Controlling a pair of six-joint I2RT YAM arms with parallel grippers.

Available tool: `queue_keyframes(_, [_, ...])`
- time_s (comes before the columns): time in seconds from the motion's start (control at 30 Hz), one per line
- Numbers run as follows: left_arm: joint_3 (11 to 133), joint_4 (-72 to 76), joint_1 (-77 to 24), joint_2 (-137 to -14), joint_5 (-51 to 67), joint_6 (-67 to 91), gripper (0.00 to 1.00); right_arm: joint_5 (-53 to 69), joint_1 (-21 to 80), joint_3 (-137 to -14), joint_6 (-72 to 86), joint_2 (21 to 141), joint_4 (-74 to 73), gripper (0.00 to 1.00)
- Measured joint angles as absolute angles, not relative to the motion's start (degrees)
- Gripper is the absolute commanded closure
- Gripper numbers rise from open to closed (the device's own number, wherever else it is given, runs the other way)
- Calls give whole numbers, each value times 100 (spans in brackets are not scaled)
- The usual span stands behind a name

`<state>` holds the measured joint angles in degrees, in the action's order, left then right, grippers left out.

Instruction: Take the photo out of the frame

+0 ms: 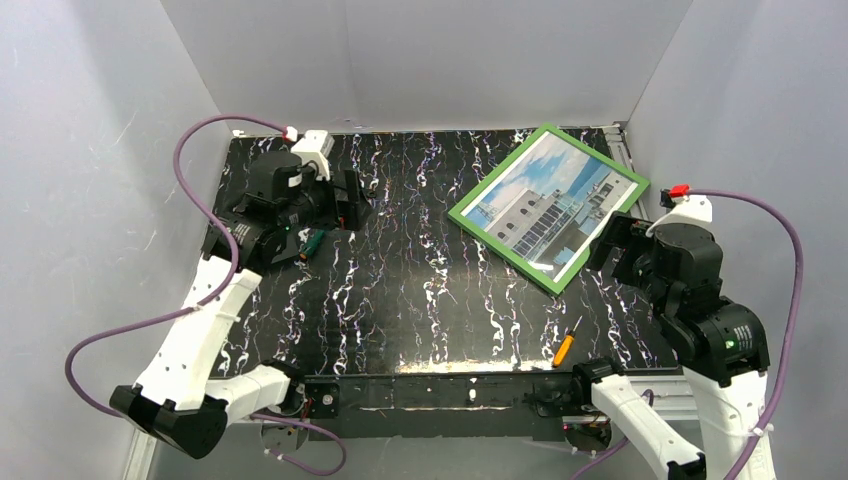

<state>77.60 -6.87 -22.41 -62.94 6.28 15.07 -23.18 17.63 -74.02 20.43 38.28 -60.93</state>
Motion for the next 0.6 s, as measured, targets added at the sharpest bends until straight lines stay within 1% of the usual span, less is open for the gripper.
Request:
queue_keyframes(0.13, [7703, -666, -2414, -6364, 626, 1455, 0, -2311, 1763, -7546, 2010, 4027, -6178, 0])
queue_keyframes(0.27, [7509, -611, -2613, -6298, 572, 1455, 0, -2034, 1758, -7518, 1826, 4049, -6171, 0])
queue_keyframes(0.33, [7476, -604, -2768, -6292, 502, 1455, 0, -1863, 1758, -7428, 1741, 4051, -6108, 5])
queue_keyframes(0.4, [7459, -611, -2895, -6289, 454, 1455, 0, -1669, 1758, -7279, 1627, 4167, -6073, 6])
queue_keyframes(0.6, [7369, -722, -3087, -6292, 429, 1529, 0, -1096, 1758, -6729, 1337, 5205, -5749, 11])
